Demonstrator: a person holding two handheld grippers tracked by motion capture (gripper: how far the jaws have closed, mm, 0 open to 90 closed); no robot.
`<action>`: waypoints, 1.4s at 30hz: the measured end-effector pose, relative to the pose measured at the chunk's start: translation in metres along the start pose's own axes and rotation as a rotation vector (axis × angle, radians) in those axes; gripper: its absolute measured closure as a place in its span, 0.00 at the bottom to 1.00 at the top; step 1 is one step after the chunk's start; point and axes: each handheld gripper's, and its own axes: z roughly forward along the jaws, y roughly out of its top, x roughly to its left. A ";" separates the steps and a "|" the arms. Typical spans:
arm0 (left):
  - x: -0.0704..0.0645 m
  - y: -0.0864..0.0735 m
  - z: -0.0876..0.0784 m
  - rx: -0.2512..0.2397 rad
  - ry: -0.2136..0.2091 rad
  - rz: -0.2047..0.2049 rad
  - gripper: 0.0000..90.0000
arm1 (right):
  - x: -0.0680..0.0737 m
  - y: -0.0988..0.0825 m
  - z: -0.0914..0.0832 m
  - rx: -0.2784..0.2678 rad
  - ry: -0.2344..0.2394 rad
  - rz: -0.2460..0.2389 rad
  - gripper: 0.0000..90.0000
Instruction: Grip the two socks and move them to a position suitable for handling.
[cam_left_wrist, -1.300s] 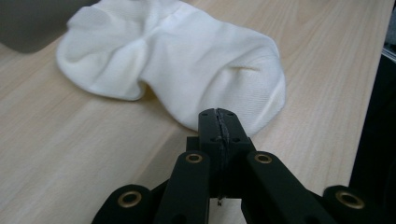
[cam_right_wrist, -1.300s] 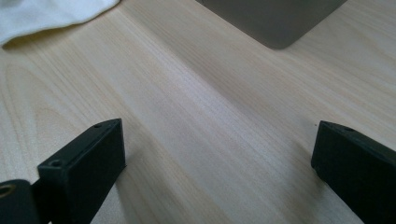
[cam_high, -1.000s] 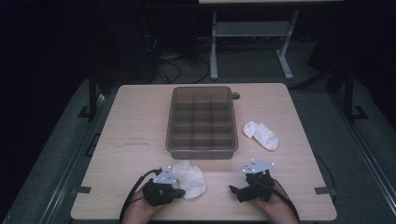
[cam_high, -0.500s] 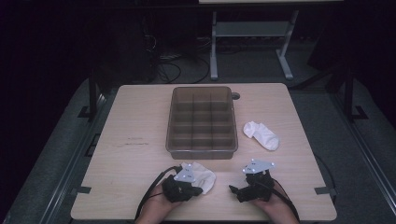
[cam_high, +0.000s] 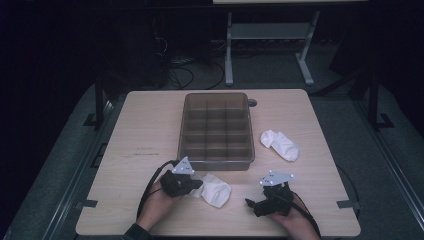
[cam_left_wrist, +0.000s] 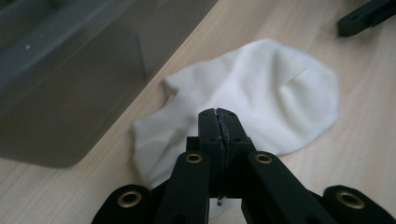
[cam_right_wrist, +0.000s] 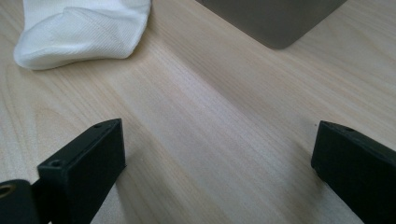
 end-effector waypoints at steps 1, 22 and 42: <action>0.000 -0.001 0.001 0.005 -0.003 -0.001 1.00 | 0.000 0.000 0.000 0.000 0.000 0.000 0.03; -0.027 -0.017 -0.009 0.020 -0.048 0.025 0.95 | 0.000 0.000 0.000 -0.001 -0.001 0.001 0.03; 0.001 -0.047 -0.056 -0.055 0.112 -0.074 0.51 | 0.000 0.000 0.000 0.001 -0.007 0.004 0.03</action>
